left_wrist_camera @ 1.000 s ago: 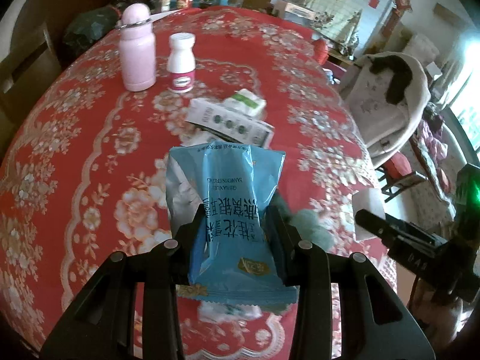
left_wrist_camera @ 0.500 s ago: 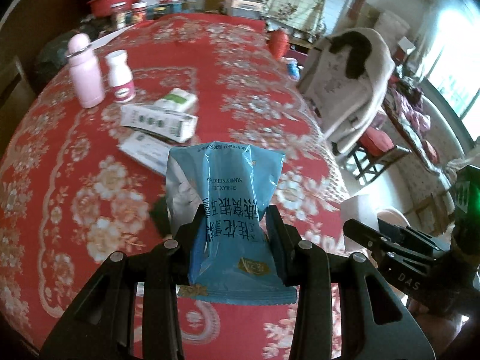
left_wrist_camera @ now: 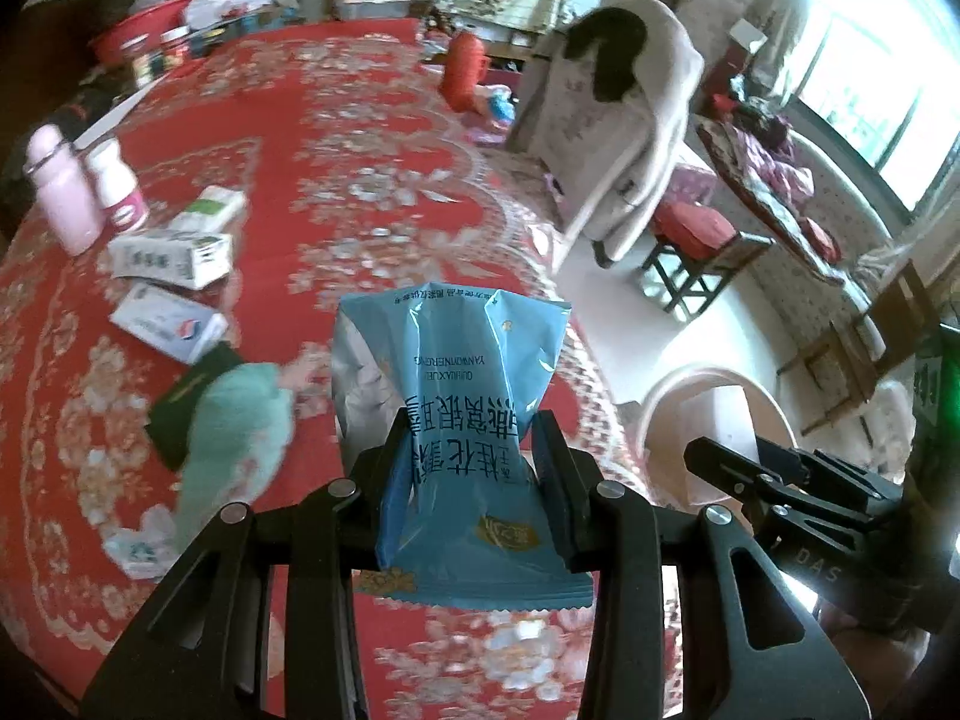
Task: Collect trash
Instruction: 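Carry the blue packet and foam block with both tools over the bucket, then open both tools to drop the packet and foam block into the bucket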
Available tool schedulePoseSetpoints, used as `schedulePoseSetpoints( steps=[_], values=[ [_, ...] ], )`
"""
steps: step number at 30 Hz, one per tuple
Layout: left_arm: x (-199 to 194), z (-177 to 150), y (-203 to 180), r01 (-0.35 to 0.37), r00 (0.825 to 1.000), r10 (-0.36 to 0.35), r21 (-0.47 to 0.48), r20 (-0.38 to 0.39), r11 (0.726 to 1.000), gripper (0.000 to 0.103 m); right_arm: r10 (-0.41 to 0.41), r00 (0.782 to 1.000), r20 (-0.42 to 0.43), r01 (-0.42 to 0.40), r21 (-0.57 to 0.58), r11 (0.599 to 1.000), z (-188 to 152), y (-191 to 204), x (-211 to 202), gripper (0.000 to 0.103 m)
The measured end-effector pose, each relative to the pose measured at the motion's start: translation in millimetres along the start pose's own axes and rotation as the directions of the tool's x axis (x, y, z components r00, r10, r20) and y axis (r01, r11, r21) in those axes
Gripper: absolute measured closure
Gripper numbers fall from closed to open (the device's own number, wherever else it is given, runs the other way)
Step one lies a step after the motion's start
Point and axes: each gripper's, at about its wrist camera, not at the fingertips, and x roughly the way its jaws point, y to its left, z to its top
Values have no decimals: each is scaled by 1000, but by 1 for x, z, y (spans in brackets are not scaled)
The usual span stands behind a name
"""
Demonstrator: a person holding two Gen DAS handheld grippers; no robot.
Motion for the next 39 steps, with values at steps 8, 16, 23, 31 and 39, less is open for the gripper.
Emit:
schedulePoseSetpoints(
  steps=[8, 16, 23, 31, 39],
  values=[
    [17, -1, -43, 43, 999, -41, 70, -33, 997, 67, -46, 999, 7, 45, 76, 996, -9, -42, -13, 65],
    [34, -6, -85, 88, 995, -79, 139, -68, 986, 67, -90, 996, 2, 89, 142, 986, -23, -79, -27, 65],
    [54, -16, -119, 141, 985, -122, 172, -120, 975, 67, -140, 990, -24, 142, 190, 971, -39, -110, -35, 65],
    [75, -25, -149, 198, 971, -165, 191, -175, 961, 67, -172, 984, -37, 176, 240, 955, -53, -138, -46, 65],
    [86, -30, -168, 246, 956, -203, 207, -210, 947, 60, -200, 979, -44, 204, 271, 941, -57, -158, -51, 61]
  ],
)
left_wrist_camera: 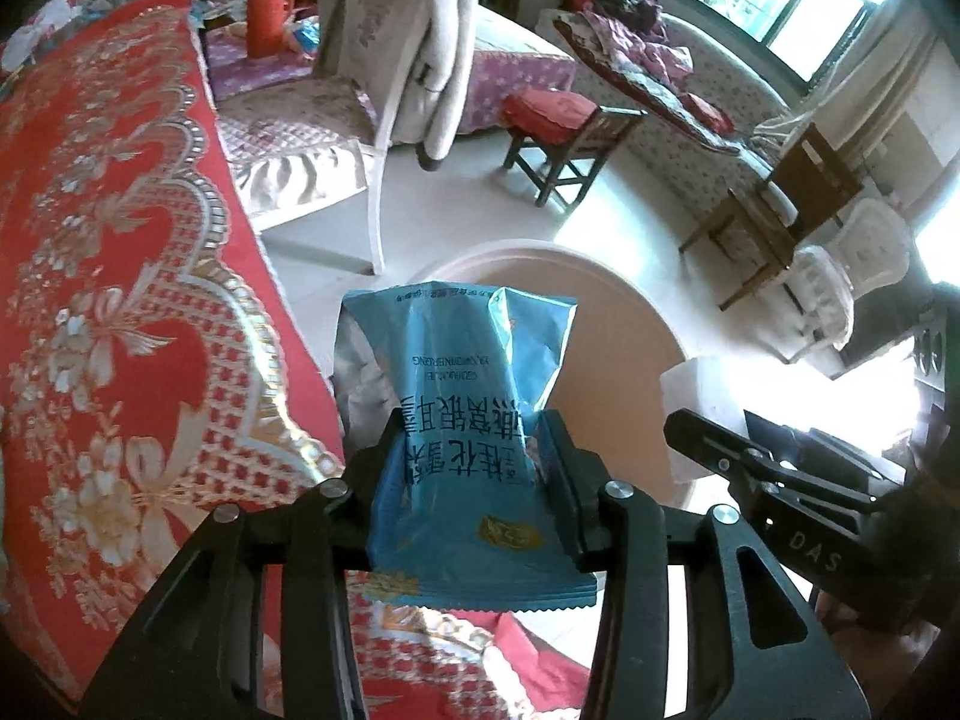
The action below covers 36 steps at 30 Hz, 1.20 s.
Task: Collect trash
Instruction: 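Open both tools to drop the packet and foam block into the bucket, then move both tools back over the table toward the green towel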
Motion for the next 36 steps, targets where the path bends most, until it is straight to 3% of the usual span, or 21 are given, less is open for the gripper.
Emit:
schedulePoseSetpoints(
  steps=[5, 13, 18, 25, 36],
  values=[
    [7, 2, 1, 38, 999, -38, -27, -7, 999, 53, -17, 1000, 10, 17, 26, 1000, 2, -8, -1, 46],
    [8, 0, 3, 57, 998, -58, -51, -19, 997, 40, -14, 1000, -16, 14, 37, 999, 0, -13, 3, 46],
    [1, -2, 9, 43, 999, -44, -65, -10, 997, 40, -9, 1000, -16, 9, 35, 999, 1, -12, 3, 46],
    [-15, -9, 22, -51, 998, 53, -80, 26, 996, 40, 7, 1000, -13, -7, -5, 1000, 3, 6, 4, 46],
    [-49, -22, 65, -163, 982, 174, -135, 74, 977, 40, 57, 998, -23, -59, -98, 993, 11, 59, 13, 45]
  ],
)
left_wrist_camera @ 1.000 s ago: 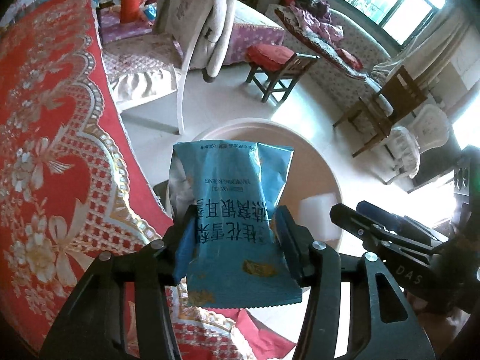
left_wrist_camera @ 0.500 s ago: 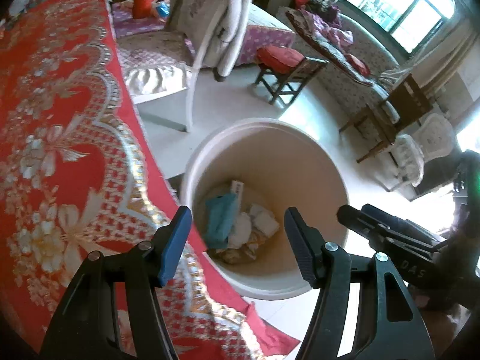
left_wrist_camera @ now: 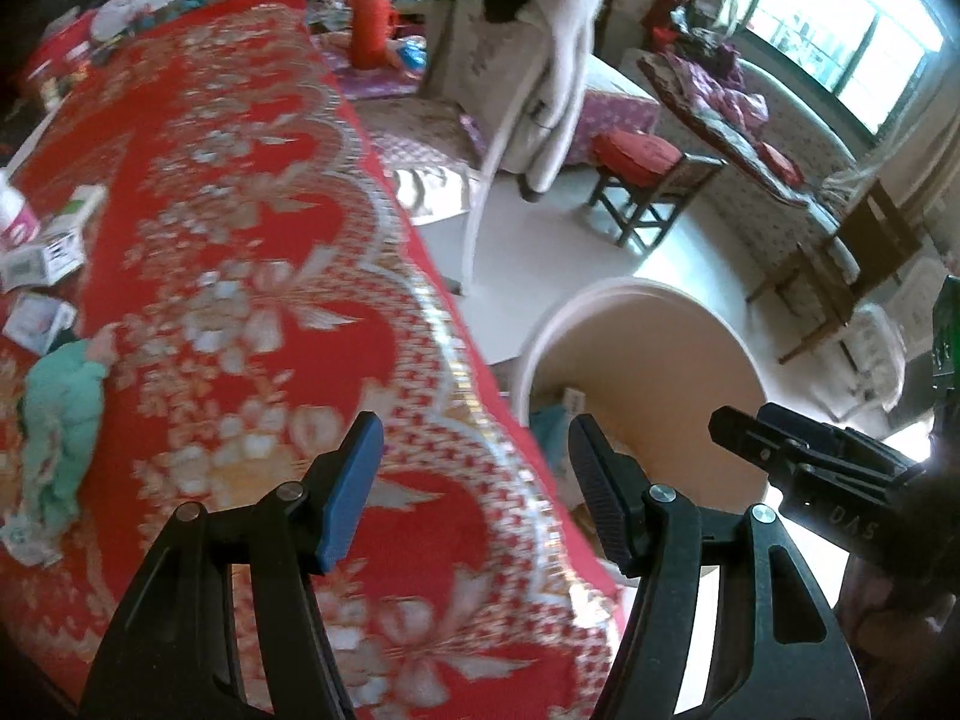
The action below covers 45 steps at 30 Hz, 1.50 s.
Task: Collect trash
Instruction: 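Move both tools back over the table toward the green towel, then grasp the green fuzzy towel with the right tool while the left tool grasps the white tissue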
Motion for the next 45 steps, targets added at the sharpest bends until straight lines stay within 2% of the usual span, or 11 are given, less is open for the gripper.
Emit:
schedulePoseSetpoints(
  steps=[11, 24, 28, 36, 38, 41, 45],
  values=[
    [-30, -11, 77, -98, 994, 105, -144, 39, 985, 40, 78, 997, -21, -80, -143, 986, 11, 78, 18, 45],
    [-69, -45, 168, -191, 977, 212, -299, 37, 935, 40, 160, 983, -94, -181, -306, 935, 5, 180, 46, 43],
    [-84, -60, 200, -198, 975, 221, -343, 27, 918, 40, 179, 976, -123, -211, -339, 917, 0, 206, 55, 42],
    [-107, -92, 247, -177, 979, 203, -384, 28, 906, 40, 213, 961, -177, -265, -368, 891, -8, 253, 71, 39],
    [-107, -97, 253, -175, 980, 196, -377, 19, 910, 40, 223, 957, -185, -277, -366, 888, -9, 264, 74, 35],
    [-101, -103, 262, -200, 977, 213, -362, -4, 910, 40, 240, 949, -204, -301, -357, 884, -9, 281, 80, 34],
    [-87, -103, 271, -200, 979, 201, -353, -32, 914, 40, 264, 935, -236, -335, -346, 876, -9, 308, 90, 34]
  ],
)
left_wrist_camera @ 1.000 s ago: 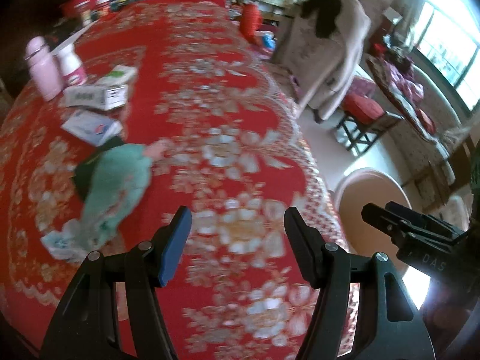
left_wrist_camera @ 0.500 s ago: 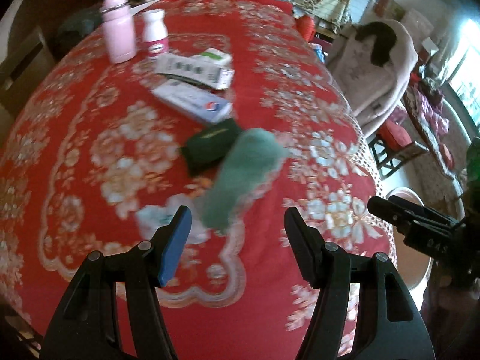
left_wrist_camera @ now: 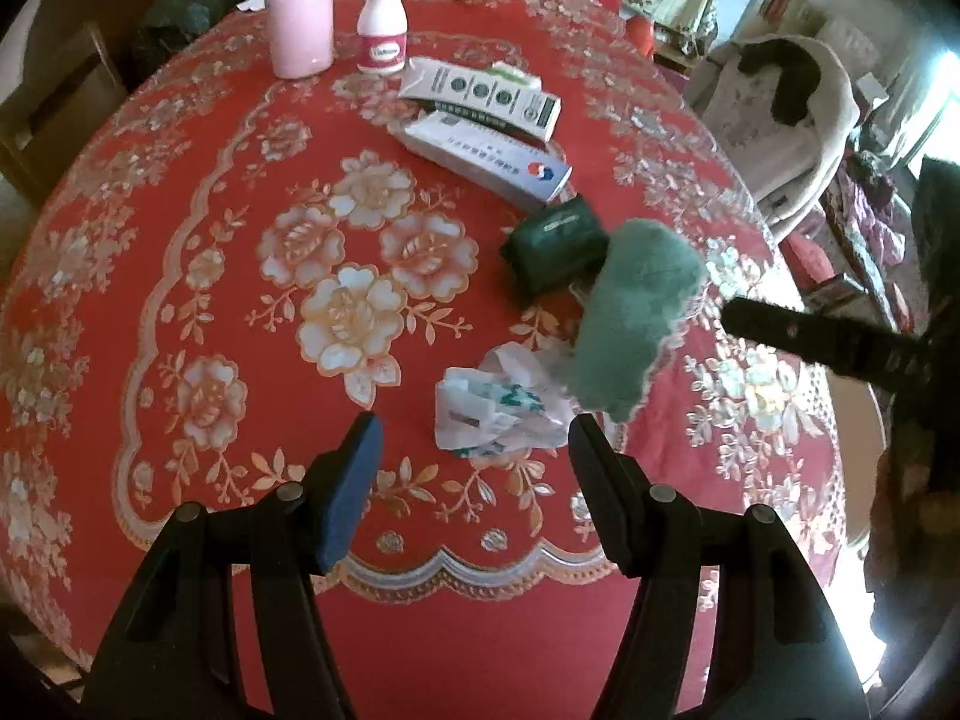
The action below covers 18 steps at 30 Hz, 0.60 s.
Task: Collect trash
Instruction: 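Grasp the green fuzzy towel with the right tool while the left tool grasps the white tissue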
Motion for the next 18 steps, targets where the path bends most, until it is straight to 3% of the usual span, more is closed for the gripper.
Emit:
schedulePoseSetpoints(
  steps=[5, 13, 14, 15, 17, 18],
  values=[
    [18, 5, -1, -14, 999, 16, 43, -35, 999, 40, 16, 1000, -27, -16, 3, 1000, 12, 20, 24, 33],
    [30, 13, 2, 34, 998, -31, 55, -47, 998, 40, 40, 997, -70, -36, 53, 998, 21, 26, 55, 33],
    [32, 14, 2, 38, 998, -35, 60, -52, 997, 41, 41, 997, -68, -37, 56, 998, 22, 26, 58, 33],
    [33, 14, 3, 42, 998, -38, 63, -55, 997, 41, 42, 997, -63, -38, 59, 998, 22, 26, 58, 41],
    [35, 14, 4, 58, 997, -54, 63, -61, 996, 57, 47, 997, -55, -44, 63, 997, 24, 25, 60, 52],
    [38, 14, 4, 61, 996, -56, 62, -72, 996, 75, 59, 997, -50, -56, 67, 996, 24, 24, 59, 53]
  ],
)
